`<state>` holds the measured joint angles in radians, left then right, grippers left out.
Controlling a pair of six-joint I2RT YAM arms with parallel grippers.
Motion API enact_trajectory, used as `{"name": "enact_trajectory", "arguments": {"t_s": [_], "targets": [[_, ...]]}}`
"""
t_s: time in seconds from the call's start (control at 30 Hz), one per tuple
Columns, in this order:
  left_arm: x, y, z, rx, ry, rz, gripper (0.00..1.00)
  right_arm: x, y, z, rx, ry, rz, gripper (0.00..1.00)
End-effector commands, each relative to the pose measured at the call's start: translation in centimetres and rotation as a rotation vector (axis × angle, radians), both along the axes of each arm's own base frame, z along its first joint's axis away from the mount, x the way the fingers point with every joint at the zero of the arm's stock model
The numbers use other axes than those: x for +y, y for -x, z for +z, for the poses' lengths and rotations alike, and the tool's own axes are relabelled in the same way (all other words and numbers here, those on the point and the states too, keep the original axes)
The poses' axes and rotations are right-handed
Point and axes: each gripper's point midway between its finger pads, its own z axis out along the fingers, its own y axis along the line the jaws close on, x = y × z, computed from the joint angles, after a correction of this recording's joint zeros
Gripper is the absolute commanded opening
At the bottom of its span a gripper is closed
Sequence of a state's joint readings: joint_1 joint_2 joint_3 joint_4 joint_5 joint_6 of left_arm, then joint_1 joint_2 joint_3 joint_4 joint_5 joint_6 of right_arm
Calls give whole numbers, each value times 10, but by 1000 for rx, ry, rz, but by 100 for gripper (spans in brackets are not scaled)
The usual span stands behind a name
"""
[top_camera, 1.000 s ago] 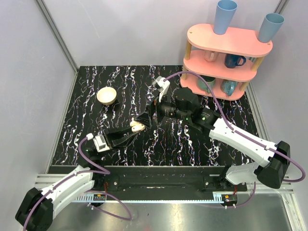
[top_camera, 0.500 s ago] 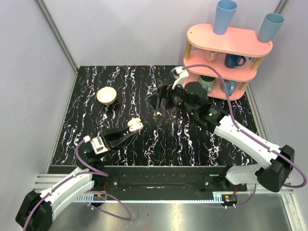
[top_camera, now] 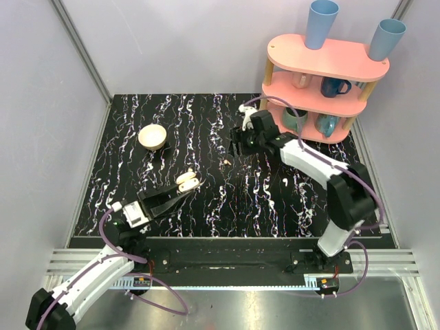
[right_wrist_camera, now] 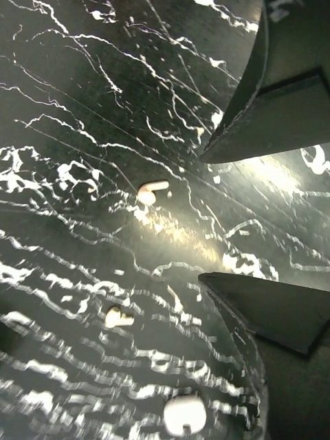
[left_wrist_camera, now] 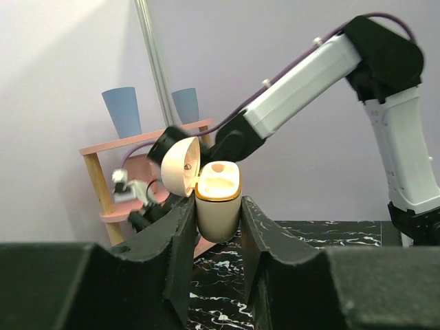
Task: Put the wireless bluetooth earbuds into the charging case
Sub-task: Pick up the right earbud from the center of the board.
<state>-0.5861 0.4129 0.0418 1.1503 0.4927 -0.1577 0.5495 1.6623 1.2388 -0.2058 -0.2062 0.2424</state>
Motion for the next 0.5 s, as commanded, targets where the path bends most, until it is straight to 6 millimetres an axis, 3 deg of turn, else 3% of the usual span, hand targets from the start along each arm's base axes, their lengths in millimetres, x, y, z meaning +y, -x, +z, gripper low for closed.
{"name": "enact_trajectory", "arguments": {"t_s": [0.0,0.13,0.3,0.47], "targets": [[3,1,-2,-13,7,18,0,9,-22,-10,-78,147,170,70],[5,4,0,-21,16,11,0,10,-27,-34,-100,271,330,69],[6,6,1,-30,22,10,0,10,-54,-60,-90,359,301,65],[8,5,2,-29,43,17,0,16,-51,-84,-43,359,363,65]]}}
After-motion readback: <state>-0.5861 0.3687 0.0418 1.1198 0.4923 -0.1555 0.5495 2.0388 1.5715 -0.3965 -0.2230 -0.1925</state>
